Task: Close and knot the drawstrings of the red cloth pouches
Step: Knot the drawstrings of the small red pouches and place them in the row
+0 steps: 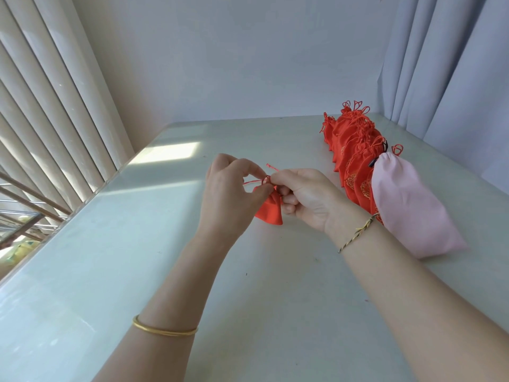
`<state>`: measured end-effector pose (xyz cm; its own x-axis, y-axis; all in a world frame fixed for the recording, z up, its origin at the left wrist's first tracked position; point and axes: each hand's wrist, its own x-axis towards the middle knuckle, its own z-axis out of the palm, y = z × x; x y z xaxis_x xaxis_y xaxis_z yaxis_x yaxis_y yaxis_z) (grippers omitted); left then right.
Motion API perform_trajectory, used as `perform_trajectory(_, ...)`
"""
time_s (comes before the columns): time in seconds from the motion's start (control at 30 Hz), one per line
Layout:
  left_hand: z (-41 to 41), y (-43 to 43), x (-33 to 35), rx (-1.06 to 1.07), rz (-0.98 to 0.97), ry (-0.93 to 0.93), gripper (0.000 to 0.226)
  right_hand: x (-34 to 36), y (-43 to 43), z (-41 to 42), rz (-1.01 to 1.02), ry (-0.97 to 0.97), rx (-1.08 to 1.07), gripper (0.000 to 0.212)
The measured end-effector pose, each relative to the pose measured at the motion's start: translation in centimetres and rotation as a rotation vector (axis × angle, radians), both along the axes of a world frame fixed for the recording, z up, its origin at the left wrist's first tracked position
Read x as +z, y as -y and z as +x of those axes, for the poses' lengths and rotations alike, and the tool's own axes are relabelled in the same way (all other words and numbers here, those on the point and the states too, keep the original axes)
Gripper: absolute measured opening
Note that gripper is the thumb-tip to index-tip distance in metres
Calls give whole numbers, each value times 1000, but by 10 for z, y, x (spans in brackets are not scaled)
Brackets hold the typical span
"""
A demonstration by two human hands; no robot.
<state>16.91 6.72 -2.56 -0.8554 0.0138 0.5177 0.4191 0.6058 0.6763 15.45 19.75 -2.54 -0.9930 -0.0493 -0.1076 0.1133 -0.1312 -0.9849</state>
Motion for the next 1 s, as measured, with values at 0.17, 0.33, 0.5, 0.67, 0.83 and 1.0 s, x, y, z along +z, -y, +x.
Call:
perform_trajectory(0.17, -1, 0, -1, -23, -23, -14, 15, 0, 0, 0, 3, 28, -5, 29)
perform_trajectory(0.33, -2, 1, -2, -34, -38, -10, 13, 0, -1, 1, 29, 1, 14, 24)
perform_trajectory(0.5, -4, 5, -2, -70, -104, 10, 8, 1, -3, 1, 61, -55, 39, 30)
perform_trajectory(0.67, -4, 5, 1, -65, -33, 109, 10, -1, -11, -2, 107, -160, 41, 12)
perform_trajectory(0.83, -3, 9, 12, -144, 462, 403, 22, -6, -20, -8, 295, -298, -124, 22)
perform_trajectory(1.0, 3, 4, 16, -293, 628, 511, 25, -9, -15, -11, 368, -347, -160, 20)
